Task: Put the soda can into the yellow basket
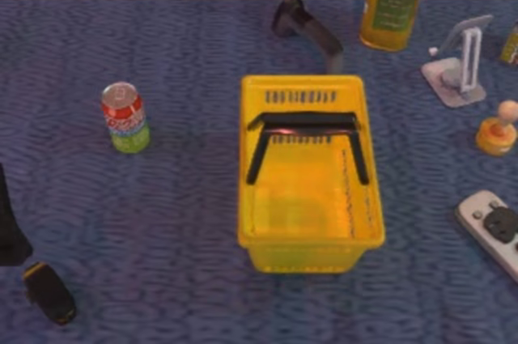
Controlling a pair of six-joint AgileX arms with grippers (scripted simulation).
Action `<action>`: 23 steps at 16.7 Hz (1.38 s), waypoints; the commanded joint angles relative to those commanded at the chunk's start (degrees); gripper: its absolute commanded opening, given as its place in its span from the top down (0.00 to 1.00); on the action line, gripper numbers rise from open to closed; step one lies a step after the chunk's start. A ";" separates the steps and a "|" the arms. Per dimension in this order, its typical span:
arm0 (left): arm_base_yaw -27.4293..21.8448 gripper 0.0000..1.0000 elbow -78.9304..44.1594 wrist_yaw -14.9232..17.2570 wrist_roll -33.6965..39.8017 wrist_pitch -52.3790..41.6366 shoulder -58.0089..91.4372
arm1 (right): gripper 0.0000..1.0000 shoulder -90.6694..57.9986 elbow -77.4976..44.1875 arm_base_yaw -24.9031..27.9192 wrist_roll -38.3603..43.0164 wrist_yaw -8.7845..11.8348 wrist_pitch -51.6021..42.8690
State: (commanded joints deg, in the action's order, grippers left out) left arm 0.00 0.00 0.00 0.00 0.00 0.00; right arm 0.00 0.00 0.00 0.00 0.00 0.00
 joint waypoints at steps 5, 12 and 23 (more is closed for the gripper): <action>-0.66 0.00 -3.24 0.31 -0.97 -2.73 3.34 | 0.00 0.00 0.00 0.00 0.00 0.00 0.00; -4.75 0.00 -27.24 1.96 -8.42 -21.11 28.79 | 0.00 0.00 0.00 0.00 0.00 0.00 0.00; -10.87 0.00 -85.43 3.43 -24.83 -55.29 91.38 | 0.00 0.00 0.00 0.00 0.00 0.00 0.00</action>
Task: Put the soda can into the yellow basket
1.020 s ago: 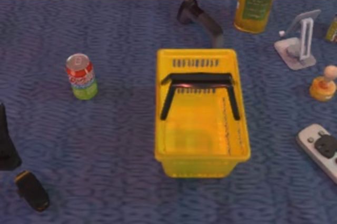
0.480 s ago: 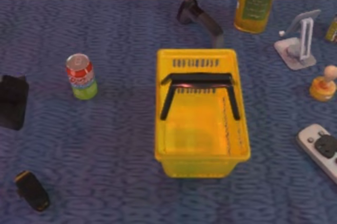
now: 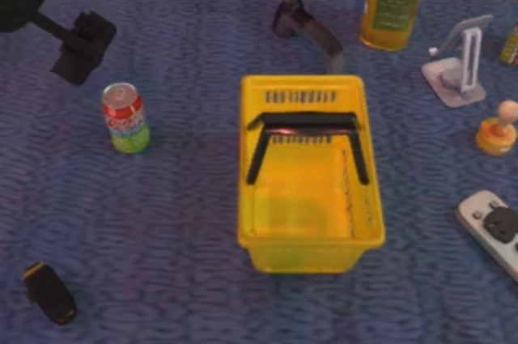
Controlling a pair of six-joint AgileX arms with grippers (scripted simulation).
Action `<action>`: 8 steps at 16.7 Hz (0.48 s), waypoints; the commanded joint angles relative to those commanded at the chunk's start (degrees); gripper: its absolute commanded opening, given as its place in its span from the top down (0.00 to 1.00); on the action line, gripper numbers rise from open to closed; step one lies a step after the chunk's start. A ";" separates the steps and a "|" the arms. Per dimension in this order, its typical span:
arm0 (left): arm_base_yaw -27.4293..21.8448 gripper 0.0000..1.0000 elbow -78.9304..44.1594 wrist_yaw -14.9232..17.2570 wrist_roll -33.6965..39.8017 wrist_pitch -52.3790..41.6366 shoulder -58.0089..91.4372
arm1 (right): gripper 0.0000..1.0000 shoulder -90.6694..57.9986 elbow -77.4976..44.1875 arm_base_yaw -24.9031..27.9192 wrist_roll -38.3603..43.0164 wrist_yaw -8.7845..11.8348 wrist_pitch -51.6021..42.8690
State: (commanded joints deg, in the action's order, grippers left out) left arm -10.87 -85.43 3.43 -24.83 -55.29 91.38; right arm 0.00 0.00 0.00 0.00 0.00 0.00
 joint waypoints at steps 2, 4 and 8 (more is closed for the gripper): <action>-0.51 0.00 -9.45 -0.37 -2.73 -5.17 11.87 | 0.00 0.00 0.00 0.00 0.00 0.00 0.00; -0.85 0.00 -17.82 -0.93 -5.23 -9.70 22.66 | 0.00 0.00 0.00 0.00 0.00 0.00 0.00; -1.06 0.00 -30.07 -2.27 -8.99 -16.26 38.49 | 0.00 0.00 0.00 0.00 0.00 0.00 0.00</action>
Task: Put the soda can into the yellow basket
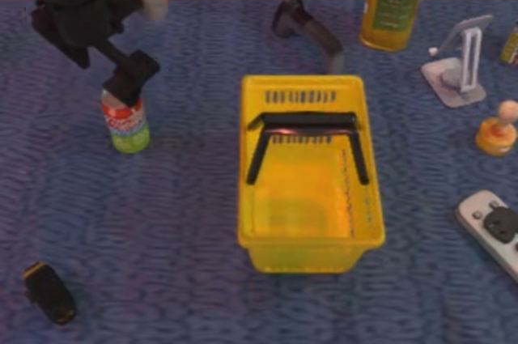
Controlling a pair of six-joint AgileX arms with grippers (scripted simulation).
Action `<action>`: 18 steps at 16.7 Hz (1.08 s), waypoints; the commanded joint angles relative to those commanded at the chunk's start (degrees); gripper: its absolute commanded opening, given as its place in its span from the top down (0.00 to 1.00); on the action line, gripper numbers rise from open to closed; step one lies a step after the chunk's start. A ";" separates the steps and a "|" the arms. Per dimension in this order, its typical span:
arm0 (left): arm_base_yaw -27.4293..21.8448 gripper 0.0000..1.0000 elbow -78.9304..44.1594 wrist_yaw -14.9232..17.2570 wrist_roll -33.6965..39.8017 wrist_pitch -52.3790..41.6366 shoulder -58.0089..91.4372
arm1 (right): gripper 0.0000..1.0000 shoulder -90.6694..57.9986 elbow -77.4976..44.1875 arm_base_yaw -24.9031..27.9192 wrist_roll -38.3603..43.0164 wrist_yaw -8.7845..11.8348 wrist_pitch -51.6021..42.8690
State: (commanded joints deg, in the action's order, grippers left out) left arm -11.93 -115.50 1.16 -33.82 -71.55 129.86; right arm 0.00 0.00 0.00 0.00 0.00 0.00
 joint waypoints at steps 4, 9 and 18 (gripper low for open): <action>0.09 0.00 -5.21 -0.85 -1.59 -2.88 6.47 | 0.00 0.00 0.00 0.00 0.00 0.00 0.00; 0.27 0.00 -5.11 -0.80 -1.55 -2.80 6.52 | 0.00 0.00 0.00 0.00 0.00 0.00 0.00; 0.14 0.00 3.13 -0.84 -1.68 7.19 8.25 | 0.00 0.00 0.00 0.00 0.00 0.00 0.00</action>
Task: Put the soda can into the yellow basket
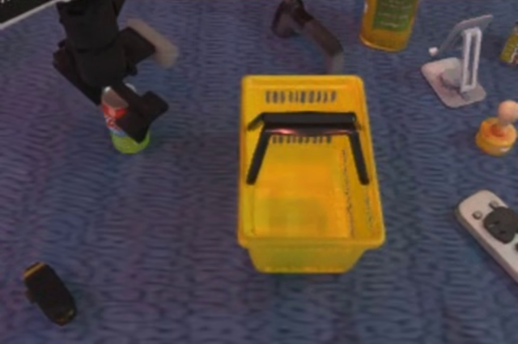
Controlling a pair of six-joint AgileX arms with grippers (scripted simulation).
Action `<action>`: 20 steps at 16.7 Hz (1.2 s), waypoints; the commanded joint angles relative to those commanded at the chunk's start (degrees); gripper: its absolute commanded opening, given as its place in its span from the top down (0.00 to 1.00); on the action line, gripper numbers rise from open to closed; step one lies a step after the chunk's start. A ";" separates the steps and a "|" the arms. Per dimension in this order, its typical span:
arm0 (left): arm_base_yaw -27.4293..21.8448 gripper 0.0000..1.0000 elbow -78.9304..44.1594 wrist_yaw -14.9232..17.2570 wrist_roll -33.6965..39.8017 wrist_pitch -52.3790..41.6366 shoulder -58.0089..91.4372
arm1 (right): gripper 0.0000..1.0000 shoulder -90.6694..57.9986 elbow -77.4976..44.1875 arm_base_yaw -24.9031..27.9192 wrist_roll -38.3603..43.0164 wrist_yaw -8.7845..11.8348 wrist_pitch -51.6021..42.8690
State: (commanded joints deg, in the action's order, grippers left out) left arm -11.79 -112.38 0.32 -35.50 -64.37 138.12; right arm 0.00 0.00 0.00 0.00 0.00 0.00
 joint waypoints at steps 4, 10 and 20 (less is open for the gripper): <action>0.00 0.15 0.00 0.00 0.00 0.00 0.00 | 0.00 0.00 0.00 0.00 0.00 0.00 0.00; 0.00 0.60 0.00 0.00 0.00 0.00 0.00 | 0.00 0.00 0.00 0.00 0.00 0.00 0.00; 0.00 1.00 0.00 0.00 0.00 0.00 0.00 | 0.00 0.00 0.00 0.00 0.00 0.00 0.00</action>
State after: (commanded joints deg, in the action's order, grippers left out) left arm -11.79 -112.38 0.32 -35.50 -64.37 138.12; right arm 0.00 0.00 0.00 0.00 0.00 0.00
